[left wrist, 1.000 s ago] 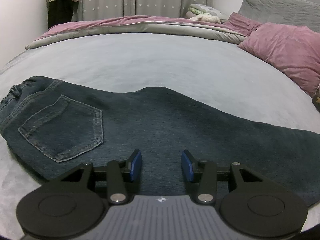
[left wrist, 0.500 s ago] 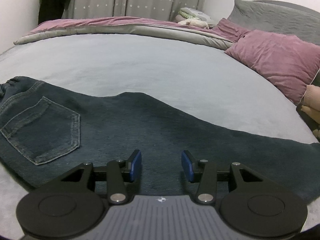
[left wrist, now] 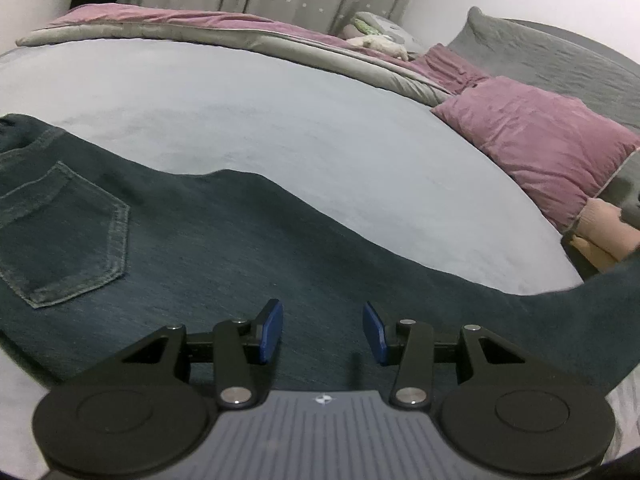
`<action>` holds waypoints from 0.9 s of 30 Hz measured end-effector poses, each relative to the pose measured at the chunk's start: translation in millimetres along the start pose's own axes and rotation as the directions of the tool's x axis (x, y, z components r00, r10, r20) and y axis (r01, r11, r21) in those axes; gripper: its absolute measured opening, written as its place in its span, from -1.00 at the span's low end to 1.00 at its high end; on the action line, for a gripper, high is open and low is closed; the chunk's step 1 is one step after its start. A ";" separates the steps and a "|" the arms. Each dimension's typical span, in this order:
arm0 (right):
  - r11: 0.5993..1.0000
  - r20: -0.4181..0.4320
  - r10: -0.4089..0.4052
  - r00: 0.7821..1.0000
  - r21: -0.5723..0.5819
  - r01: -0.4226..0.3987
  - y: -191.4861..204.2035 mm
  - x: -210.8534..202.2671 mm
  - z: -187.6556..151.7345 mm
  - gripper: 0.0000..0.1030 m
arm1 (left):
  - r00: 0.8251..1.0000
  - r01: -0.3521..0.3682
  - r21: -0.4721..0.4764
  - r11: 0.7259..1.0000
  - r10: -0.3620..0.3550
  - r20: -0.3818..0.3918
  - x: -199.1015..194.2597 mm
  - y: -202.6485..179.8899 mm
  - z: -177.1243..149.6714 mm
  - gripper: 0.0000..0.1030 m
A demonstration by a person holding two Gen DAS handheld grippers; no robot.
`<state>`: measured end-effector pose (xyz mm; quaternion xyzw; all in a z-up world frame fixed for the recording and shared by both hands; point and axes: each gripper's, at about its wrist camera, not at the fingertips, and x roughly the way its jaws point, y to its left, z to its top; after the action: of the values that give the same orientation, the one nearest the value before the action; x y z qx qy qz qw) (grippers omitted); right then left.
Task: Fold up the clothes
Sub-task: 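Grasp the frayed leg hem with the right gripper and lift it, then carry the hem with the right gripper to the left gripper, which grasps it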
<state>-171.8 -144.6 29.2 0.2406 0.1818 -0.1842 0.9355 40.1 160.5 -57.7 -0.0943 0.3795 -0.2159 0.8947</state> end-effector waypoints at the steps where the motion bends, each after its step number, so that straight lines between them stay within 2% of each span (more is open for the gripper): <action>1: 1.000 0.003 0.011 1.000 -0.015 -0.011 8.1 -0.8 2.1 -0.70 | 1.000 0.005 -0.002 1.000 -0.005 0.001 0.4 -0.3 0.1 -0.16; 7: 0.993 0.007 0.069 0.998 -0.092 -0.068 50.4 0.2 7.9 -0.71 | 0.999 0.044 -0.088 0.995 -0.044 -0.001 5.0 12.5 5.1 -0.16; 15: 0.960 -0.025 0.151 0.988 -0.235 -0.152 110.5 13.0 -8.4 -0.71 | 0.994 0.112 -0.217 0.970 -0.112 0.013 9.0 33.5 11.4 -0.17; 22: 0.905 -0.118 0.208 0.971 -0.354 -0.237 167.1 29.5 -41.1 -0.72 | 0.985 0.171 -0.318 0.933 -0.171 0.028 14.7 52.2 15.1 -0.17; 27: 0.860 -0.211 0.220 0.952 -0.419 -0.292 195.0 48.1 -69.1 -0.72 | 0.975 0.215 -0.381 0.899 -0.217 0.038 20.6 62.5 14.7 -0.17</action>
<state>-63.2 37.9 26.7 0.0560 0.2581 0.0080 0.9645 83.1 206.7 -81.4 -0.3078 0.4040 -0.2359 0.8285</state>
